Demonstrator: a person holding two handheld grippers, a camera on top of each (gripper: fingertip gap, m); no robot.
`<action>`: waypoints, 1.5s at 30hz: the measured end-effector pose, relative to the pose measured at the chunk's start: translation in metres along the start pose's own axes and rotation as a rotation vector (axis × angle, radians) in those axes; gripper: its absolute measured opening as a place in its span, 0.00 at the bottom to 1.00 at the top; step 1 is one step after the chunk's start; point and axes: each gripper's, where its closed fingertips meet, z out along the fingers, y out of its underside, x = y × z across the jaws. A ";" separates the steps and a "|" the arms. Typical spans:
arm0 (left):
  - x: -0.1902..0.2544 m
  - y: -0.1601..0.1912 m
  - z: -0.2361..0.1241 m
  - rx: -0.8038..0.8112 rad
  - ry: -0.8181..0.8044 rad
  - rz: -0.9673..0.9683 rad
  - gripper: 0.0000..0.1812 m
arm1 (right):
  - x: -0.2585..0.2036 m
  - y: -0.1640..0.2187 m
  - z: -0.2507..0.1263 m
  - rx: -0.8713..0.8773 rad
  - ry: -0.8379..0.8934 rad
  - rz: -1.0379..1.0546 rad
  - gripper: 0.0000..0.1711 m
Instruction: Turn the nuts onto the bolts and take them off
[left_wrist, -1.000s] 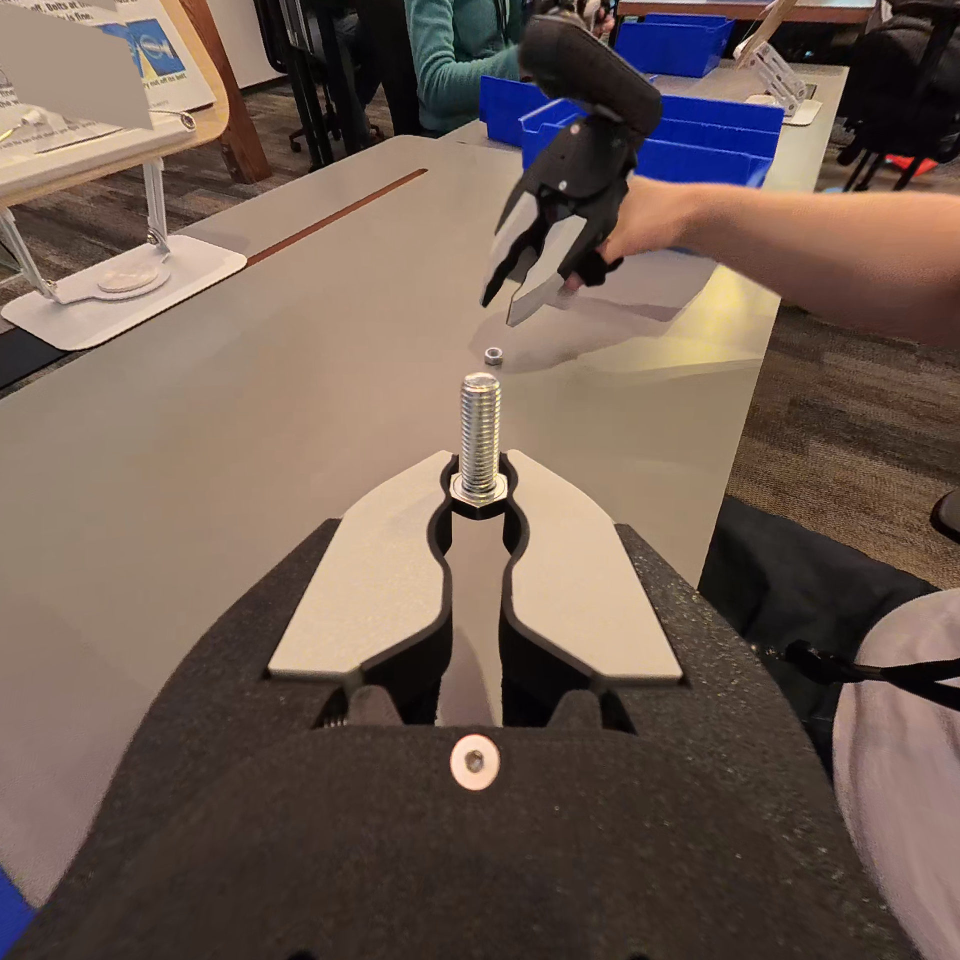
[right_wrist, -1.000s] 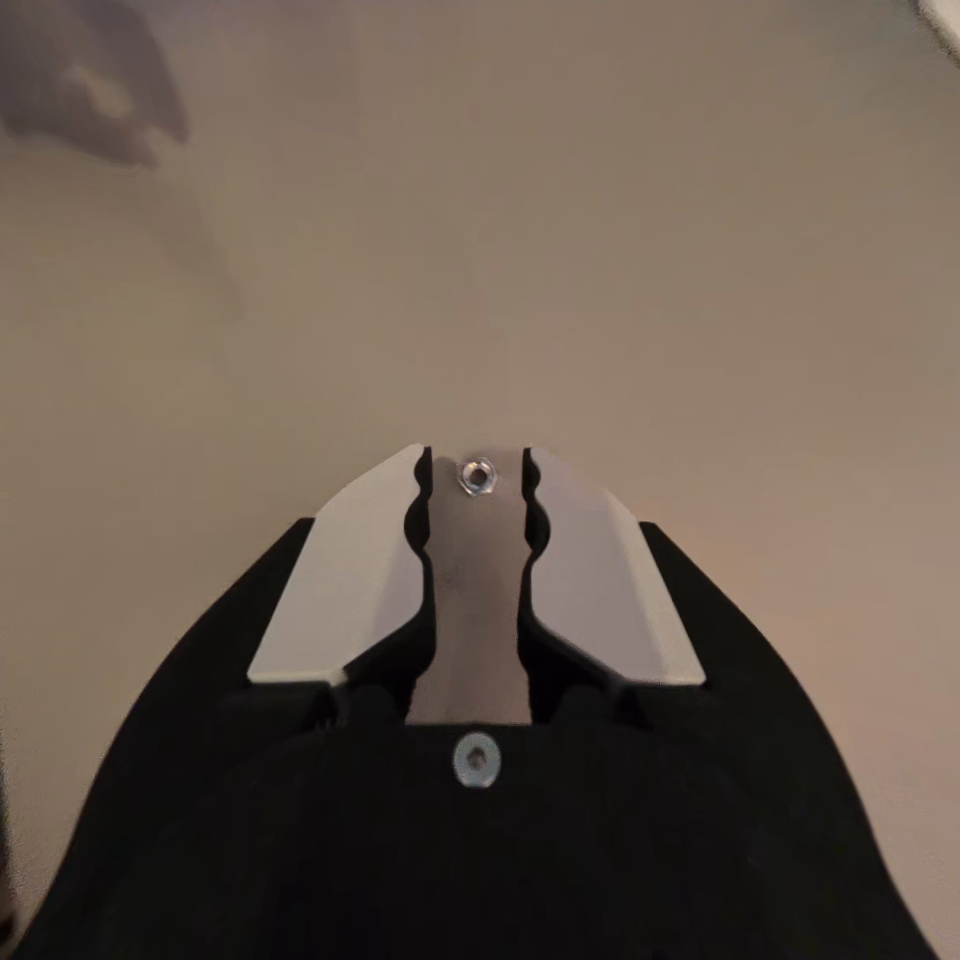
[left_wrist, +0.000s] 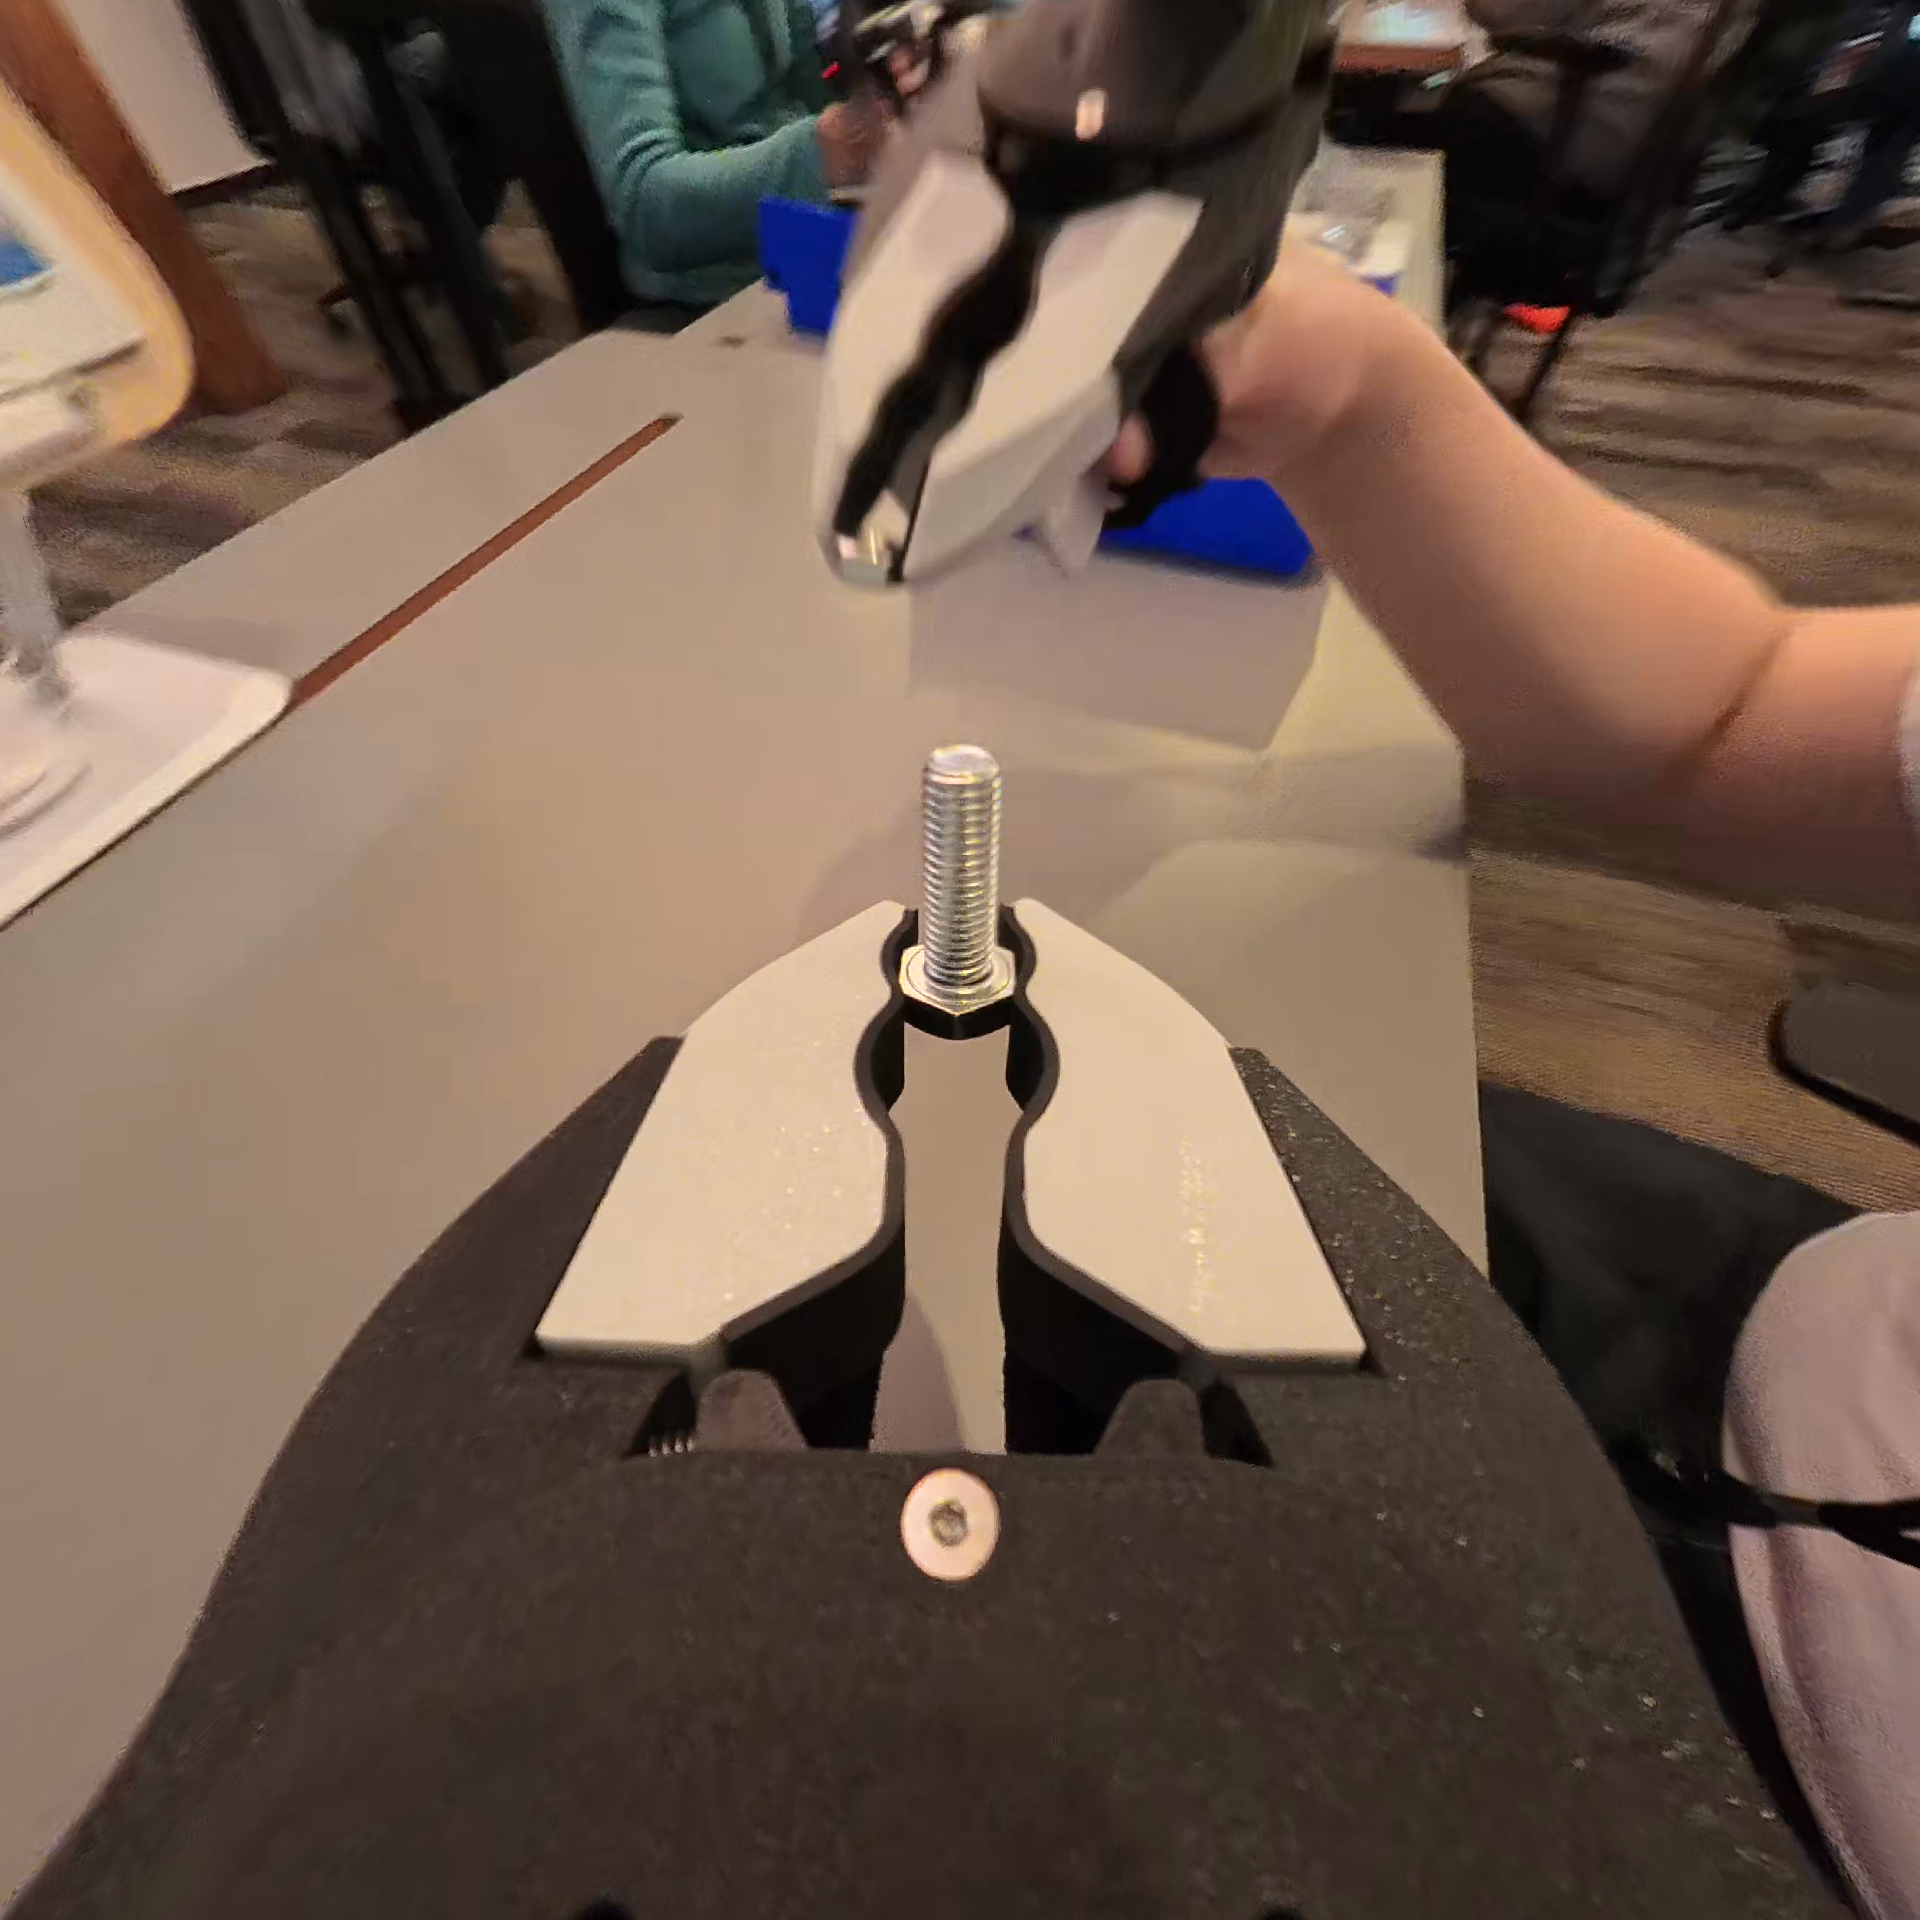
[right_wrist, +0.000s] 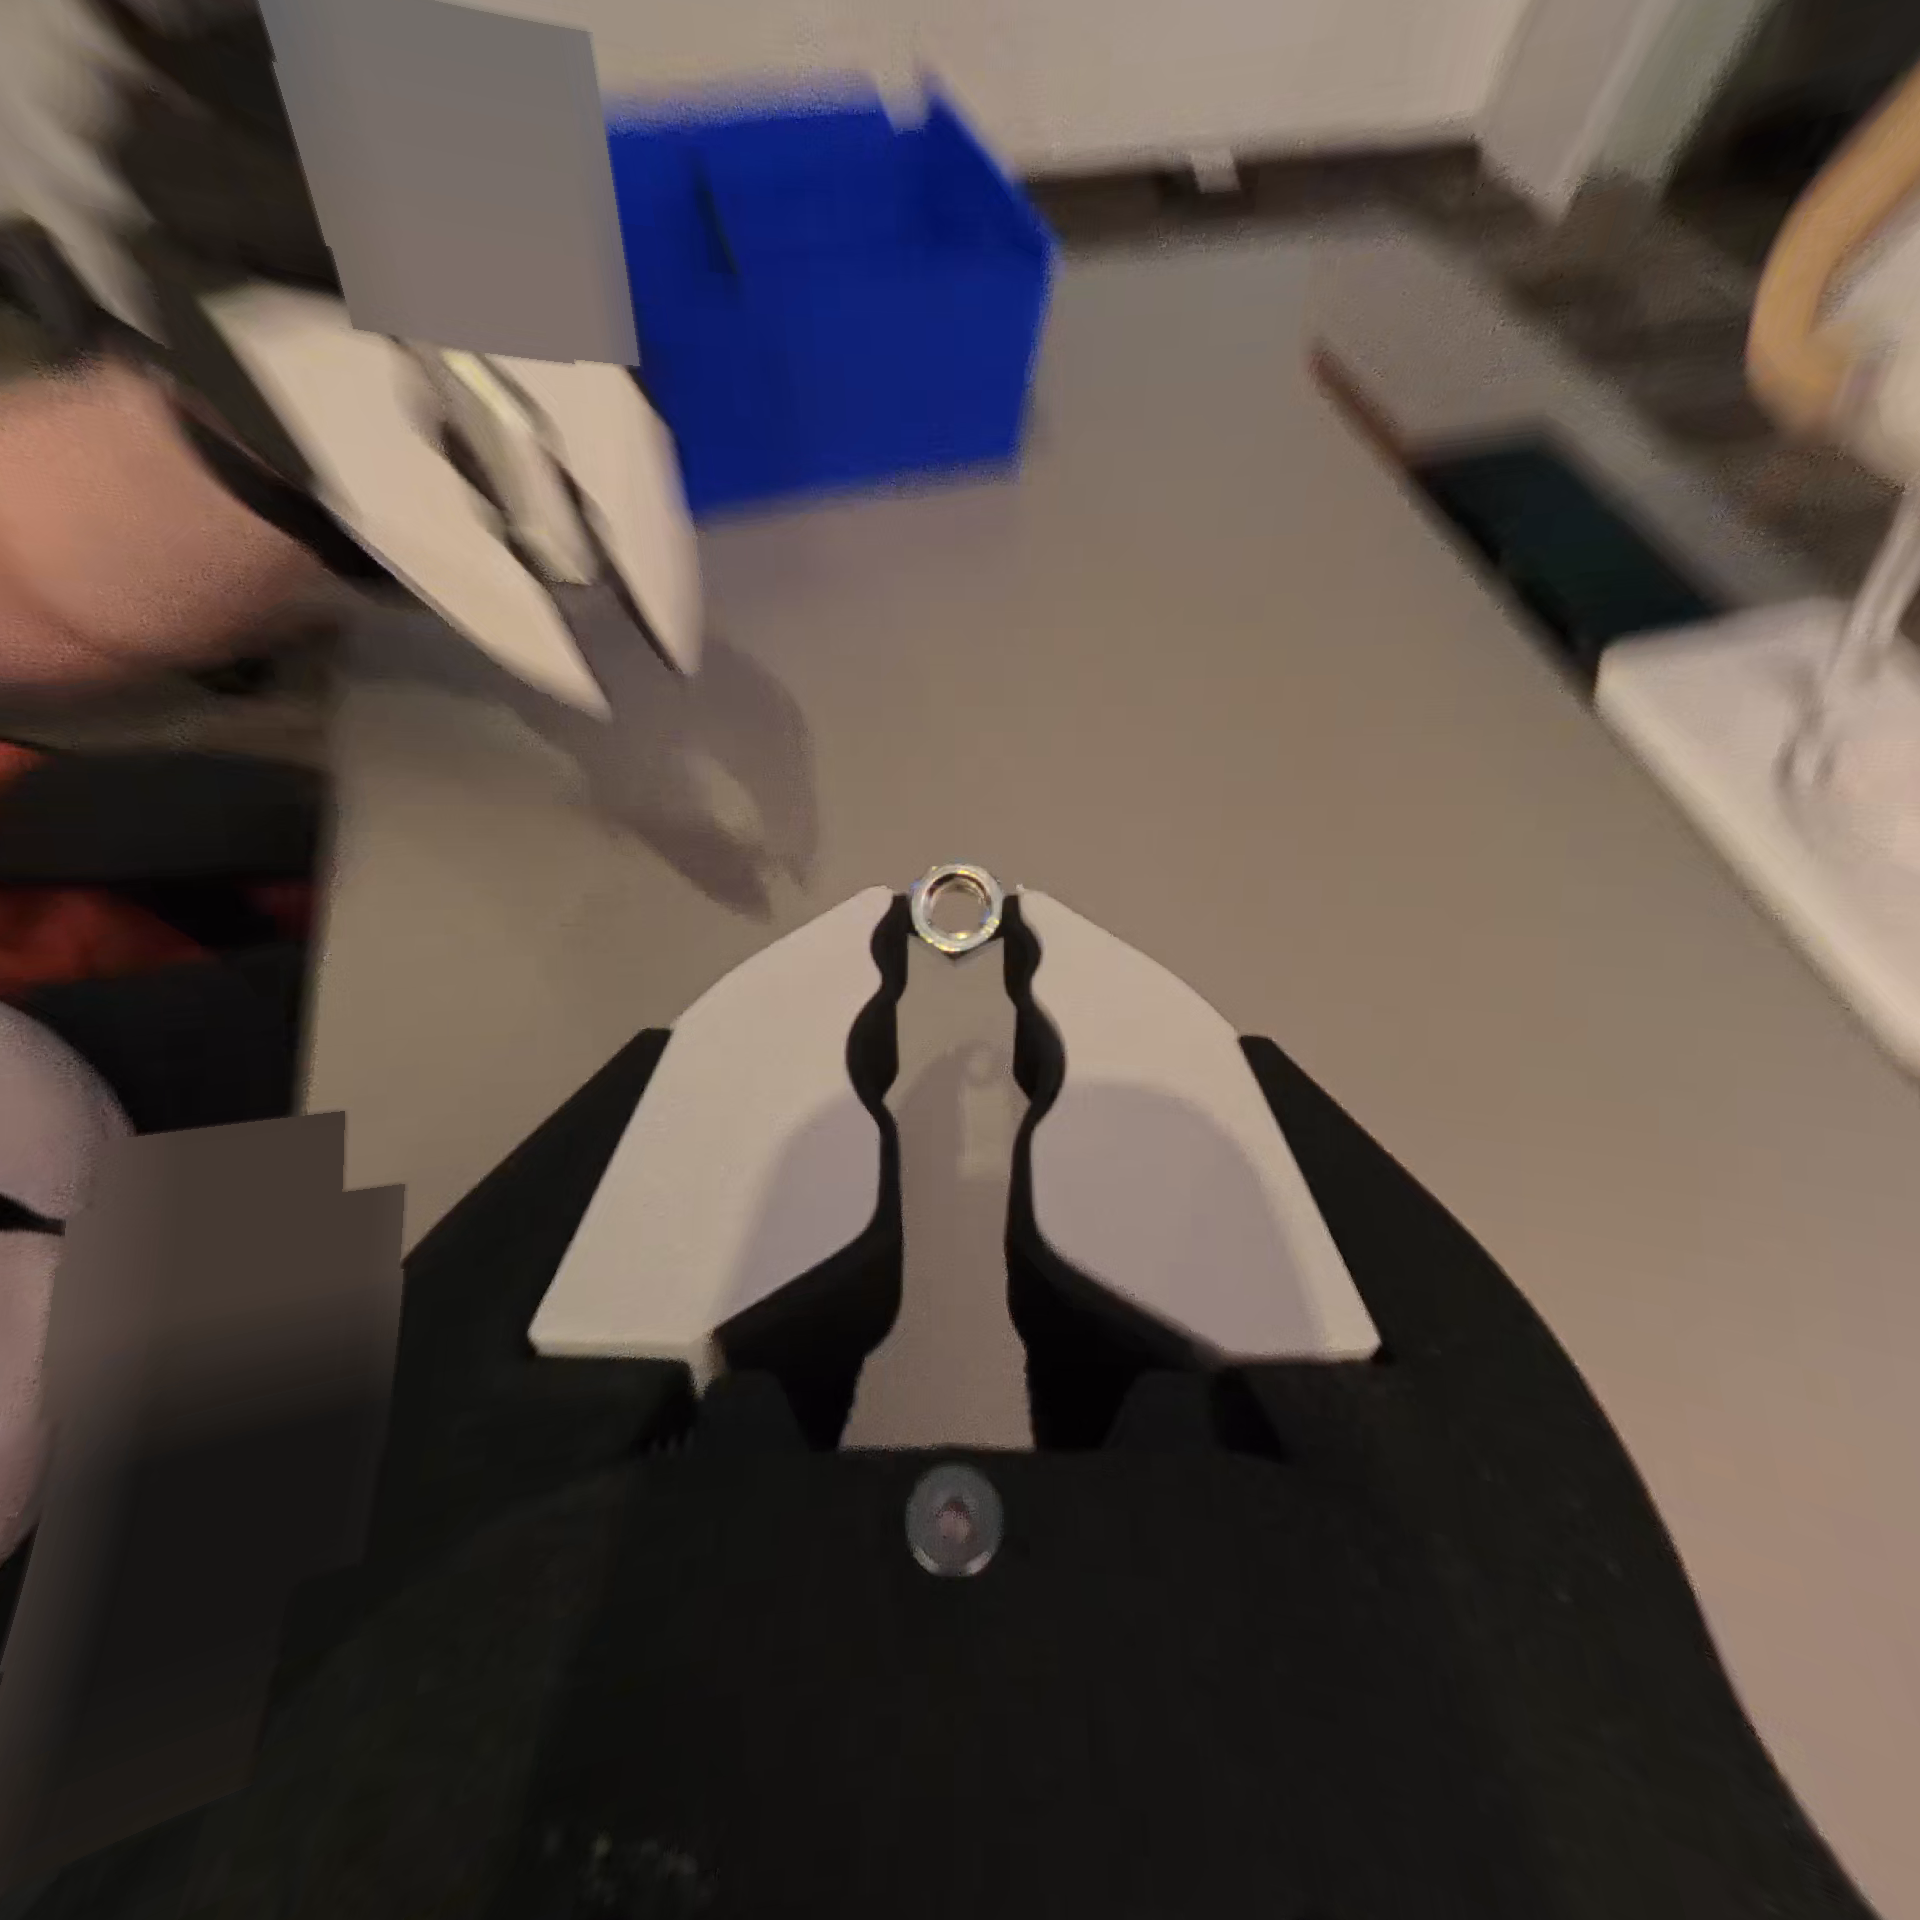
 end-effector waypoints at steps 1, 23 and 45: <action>-0.006 -0.014 0.009 0.014 0.042 0.004 0.08 | -0.005 -0.033 -0.009 0.061 -0.048 -0.040 0.10; -0.063 -0.016 0.071 -0.160 0.058 0.132 0.08 | 0.030 -0.044 0.011 -0.046 -0.065 -0.230 0.10; -0.085 -0.032 0.046 -0.093 -0.044 0.119 0.08 | 0.064 -0.057 0.009 -0.150 0.389 -0.231 0.10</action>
